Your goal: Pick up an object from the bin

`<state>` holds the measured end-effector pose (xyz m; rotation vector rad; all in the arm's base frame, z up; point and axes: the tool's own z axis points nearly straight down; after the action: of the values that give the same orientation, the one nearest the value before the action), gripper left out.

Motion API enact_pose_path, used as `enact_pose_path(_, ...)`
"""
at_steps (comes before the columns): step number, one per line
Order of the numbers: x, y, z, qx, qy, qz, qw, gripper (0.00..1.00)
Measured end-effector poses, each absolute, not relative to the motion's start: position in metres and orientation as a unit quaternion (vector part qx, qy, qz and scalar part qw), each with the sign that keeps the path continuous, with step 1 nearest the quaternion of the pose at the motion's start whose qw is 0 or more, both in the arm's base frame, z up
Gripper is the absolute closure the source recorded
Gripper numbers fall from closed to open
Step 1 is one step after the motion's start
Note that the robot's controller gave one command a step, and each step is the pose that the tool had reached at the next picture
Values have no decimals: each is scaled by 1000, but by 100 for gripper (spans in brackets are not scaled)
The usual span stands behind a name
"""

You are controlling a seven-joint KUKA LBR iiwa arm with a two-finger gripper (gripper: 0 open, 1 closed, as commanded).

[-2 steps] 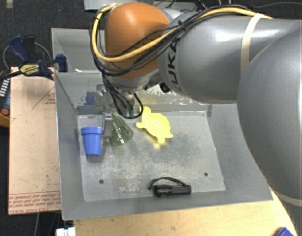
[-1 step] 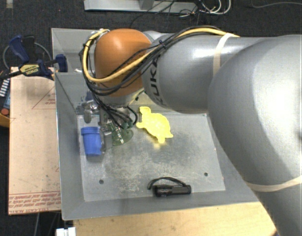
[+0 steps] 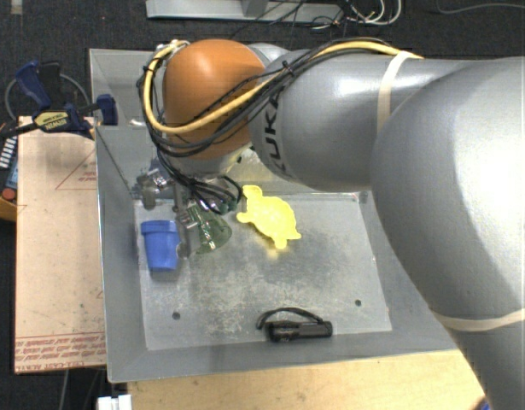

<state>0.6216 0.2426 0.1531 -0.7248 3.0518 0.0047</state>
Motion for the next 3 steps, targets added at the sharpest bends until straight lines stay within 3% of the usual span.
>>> enact_pose_path(1, 622, 251, 119, -406, 914, 3, 1, 0)
enact_pose_path(2, 609, 248, 70, -407, 914, -1, 2, 0)
enact_pose_path(3, 621, 251, 70, -565, 825, 3, 4, 100)
